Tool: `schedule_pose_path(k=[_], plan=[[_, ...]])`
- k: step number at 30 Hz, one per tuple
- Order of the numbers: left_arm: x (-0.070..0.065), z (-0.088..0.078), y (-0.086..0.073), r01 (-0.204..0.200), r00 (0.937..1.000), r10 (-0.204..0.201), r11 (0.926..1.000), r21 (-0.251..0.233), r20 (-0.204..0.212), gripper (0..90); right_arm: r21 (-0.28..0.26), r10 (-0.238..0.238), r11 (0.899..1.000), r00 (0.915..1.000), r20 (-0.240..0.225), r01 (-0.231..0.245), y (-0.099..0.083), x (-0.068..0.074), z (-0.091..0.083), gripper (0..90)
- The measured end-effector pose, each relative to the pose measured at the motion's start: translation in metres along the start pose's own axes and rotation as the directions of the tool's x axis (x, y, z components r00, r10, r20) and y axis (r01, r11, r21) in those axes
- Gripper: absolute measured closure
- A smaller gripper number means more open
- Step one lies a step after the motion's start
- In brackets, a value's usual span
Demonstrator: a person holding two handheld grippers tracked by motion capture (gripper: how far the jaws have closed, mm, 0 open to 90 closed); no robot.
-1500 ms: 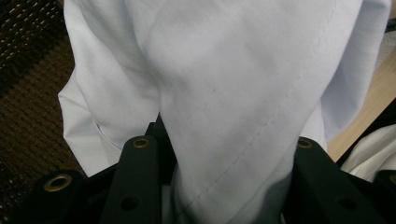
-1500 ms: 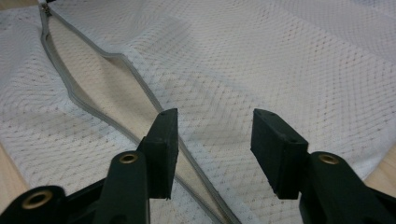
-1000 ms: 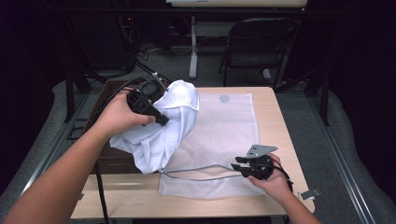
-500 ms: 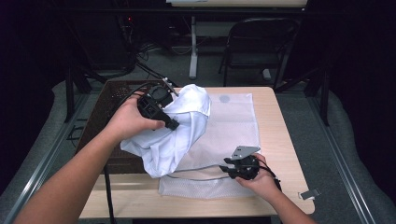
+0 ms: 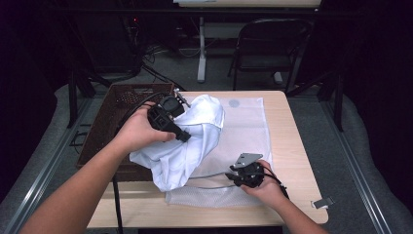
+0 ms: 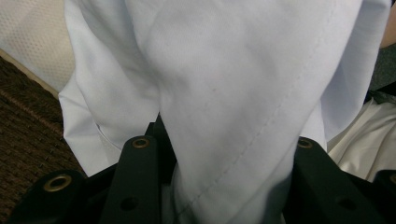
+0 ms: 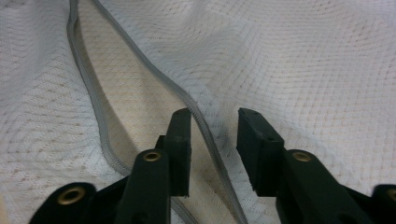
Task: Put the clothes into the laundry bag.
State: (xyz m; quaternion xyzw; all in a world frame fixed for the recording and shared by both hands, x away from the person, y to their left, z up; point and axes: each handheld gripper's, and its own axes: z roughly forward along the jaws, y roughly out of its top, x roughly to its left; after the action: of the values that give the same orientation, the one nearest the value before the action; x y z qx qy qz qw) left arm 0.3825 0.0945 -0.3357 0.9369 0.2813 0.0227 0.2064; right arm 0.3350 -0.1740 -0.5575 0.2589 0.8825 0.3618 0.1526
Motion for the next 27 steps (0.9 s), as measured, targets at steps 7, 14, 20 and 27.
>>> schedule_pose_path(k=[7,14,20,27], plan=[[-0.004,0.004,-0.006,-0.009,0.9999,0.009,0.9999,-0.007,0.008,62.6,0.009,-0.014,1.000,0.9998,-0.010,0.015,0.001,-0.002,0.001,81.1],[-0.010,0.008,-0.011,-0.032,0.9995,0.032,0.9995,-0.003,0.008,62.6,0.017,-0.024,1.000,0.9992,-0.032,0.025,0.005,-0.005,0.001,87.6],[-0.010,0.010,-0.015,-0.027,0.9996,0.027,0.9995,-0.016,0.007,62.6,0.004,0.005,1.000,0.9988,-0.048,-0.005,0.005,-0.010,0.001,88.3],[-0.011,0.014,-0.020,-0.027,0.9996,0.027,0.9995,-0.018,0.000,62.6,0.012,0.002,1.000,0.9982,-0.060,-0.001,0.013,-0.014,-0.001,88.3]])
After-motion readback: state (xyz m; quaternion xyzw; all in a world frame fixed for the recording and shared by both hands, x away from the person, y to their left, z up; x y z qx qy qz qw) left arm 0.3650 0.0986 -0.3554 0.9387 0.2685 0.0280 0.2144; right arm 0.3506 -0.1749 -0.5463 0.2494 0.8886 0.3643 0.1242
